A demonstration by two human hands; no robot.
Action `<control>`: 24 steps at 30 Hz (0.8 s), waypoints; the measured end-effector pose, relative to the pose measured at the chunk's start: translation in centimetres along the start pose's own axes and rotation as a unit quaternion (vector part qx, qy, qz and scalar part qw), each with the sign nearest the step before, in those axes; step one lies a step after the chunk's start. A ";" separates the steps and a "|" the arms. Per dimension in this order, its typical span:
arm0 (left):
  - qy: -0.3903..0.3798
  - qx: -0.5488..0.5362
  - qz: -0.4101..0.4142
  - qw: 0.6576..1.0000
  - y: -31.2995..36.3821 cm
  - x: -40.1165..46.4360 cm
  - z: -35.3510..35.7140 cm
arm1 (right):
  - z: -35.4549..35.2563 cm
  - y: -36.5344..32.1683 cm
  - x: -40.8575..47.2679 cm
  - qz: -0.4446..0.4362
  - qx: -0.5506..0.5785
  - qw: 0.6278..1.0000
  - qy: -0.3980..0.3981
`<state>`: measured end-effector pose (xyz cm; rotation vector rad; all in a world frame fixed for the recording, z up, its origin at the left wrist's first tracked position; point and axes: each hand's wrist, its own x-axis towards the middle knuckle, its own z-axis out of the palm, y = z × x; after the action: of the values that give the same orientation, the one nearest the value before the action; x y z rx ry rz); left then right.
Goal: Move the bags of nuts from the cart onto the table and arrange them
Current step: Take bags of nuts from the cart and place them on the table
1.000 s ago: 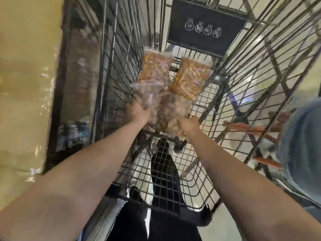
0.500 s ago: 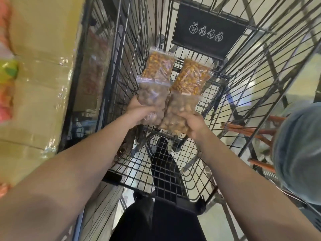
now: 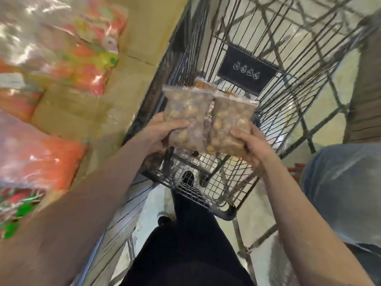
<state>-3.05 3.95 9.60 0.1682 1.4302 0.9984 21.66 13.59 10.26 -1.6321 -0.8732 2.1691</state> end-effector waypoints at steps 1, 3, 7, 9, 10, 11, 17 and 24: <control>0.000 -0.010 0.020 1.000 -0.2 -1.6 -0.3 | 0.5 -0.2 -1.4 -0.006 0.002 1.000 -0.009; -0.014 -0.048 0.055 0.997 -0.8 -4.6 -1.4 | 1.6 -0.5 -4.0 -0.022 0.020 0.999 -0.031; -0.027 -0.111 0.094 0.989 -1.6 -11.4 -3.5 | 4.3 -0.1 -9.2 -0.057 -0.001 0.996 -0.072; -0.005 -0.124 0.118 0.985 -2.1 -14.8 -4.8 | 5.9 0.3 -11.6 -0.066 -0.020 0.993 -0.096; 0.009 -0.123 0.136 0.983 -2.4 -16.6 -5.6 | 6.8 0.6 -12.7 -0.070 -0.032 0.991 -0.110; 0.023 -0.122 0.158 0.980 -2.8 -18.4 -6.3 | 7.8 1.0 -13.6 -0.074 -0.047 0.989 -0.120; 0.099 -0.138 0.252 0.953 -5.7 -28.3 -11.2 | 15.7 3.7 -18.0 -0.101 -0.121 0.968 -0.197; 0.248 -0.228 0.291 0.896 -11.0 -36.7 -16.1 | 24.9 7.6 -20.0 -0.106 -0.183 0.927 -0.310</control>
<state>-5.59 -34.00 26.33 -0.0150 1.5840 1.9552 5.53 -10.86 25.22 -0.8900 -1.6266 2.4950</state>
